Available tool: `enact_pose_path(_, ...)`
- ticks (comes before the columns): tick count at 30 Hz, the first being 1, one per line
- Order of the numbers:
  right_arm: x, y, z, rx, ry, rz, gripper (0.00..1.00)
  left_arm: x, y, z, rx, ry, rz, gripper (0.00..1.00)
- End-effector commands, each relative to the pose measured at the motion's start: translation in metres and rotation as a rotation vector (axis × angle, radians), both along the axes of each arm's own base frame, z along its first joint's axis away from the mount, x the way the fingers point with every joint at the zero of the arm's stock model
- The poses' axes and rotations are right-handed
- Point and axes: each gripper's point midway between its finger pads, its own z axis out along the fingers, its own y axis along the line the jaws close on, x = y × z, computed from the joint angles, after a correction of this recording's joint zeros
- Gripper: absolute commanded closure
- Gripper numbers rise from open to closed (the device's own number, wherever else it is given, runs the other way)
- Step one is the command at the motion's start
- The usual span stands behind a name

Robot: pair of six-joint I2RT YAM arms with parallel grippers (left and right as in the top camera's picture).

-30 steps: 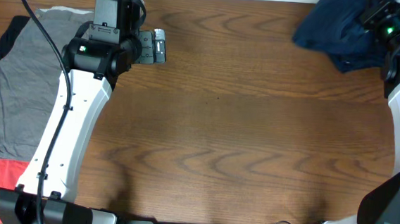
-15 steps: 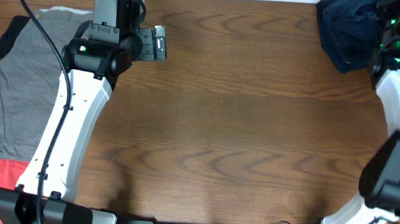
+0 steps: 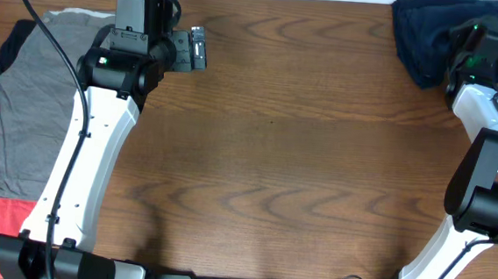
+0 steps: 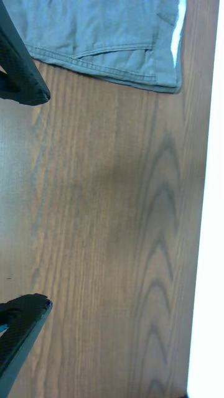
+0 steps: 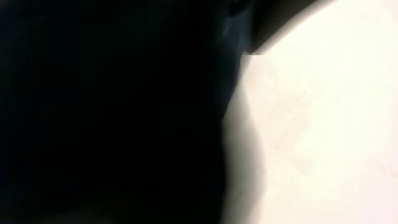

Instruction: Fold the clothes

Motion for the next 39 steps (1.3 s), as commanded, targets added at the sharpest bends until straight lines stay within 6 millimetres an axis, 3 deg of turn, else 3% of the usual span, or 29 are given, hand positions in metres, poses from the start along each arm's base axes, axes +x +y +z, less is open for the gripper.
enact_pose_path(1, -0.012, 0.0, 0.011, -0.019, 0.062, 0.015, 0.01, 0.004, 0.003, -0.008, 0.007, 0.012, 0.016, 0.02)
enact_pose_path(5, -0.041, 0.007, 0.027, -0.094, 0.206, 0.079, 0.01, 0.004, 0.003, -0.009, 0.007, 0.016, 0.016, 0.02)
enact_pose_path(11, -0.094, 0.033, 0.086, -0.276, 0.357, 0.28, 0.01, -0.001, 0.004, -0.013, 0.011, 0.04, 0.016, 0.02)
enact_pose_path(14, -0.118, 0.069, 0.114, -0.336, 0.363, 0.498, 0.01, -0.003, 0.004, -0.015, 0.012, 0.053, 0.015, 0.02)
enact_pose_path(20, -0.174, 0.176, 0.156, -0.374, 0.236, 1.025, 0.01, -0.003, 0.004, -0.015, 0.013, 0.053, 0.015, 0.02)
enact_pose_path(23, -0.202, 0.212, 0.167, -0.332, 0.208, 1.142, 0.01, -0.003, 0.004, -0.015, 0.013, 0.053, 0.015, 0.02)
enact_pose_path(27, -0.237, 0.24, 0.162, -0.262, 0.266, 1.221, 0.01, -0.003, 0.004, -0.015, 0.013, 0.053, 0.015, 0.02)
enact_pose_path(30, -0.25, 0.246, 0.155, -0.229, 0.312, 1.247, 0.01, -0.003, 0.004, -0.015, 0.013, 0.053, 0.015, 0.02)
enact_pose_path(33, -0.26, 0.241, 0.144, -0.223, 0.386, 1.236, 0.01, -0.003, 0.004, -0.015, 0.013, 0.053, 0.015, 0.03)
enact_pose_path(36, -0.267, 0.229, 0.132, -0.326, 0.472, 1.256, 0.01, -0.003, 0.004, -0.015, 0.013, 0.053, 0.015, 0.02)
enact_pose_path(39, -0.259, 0.221, 0.131, -0.461, 0.462, 1.288, 0.01, -0.003, 0.004, -0.015, 0.013, 0.053, 0.016, 0.02)
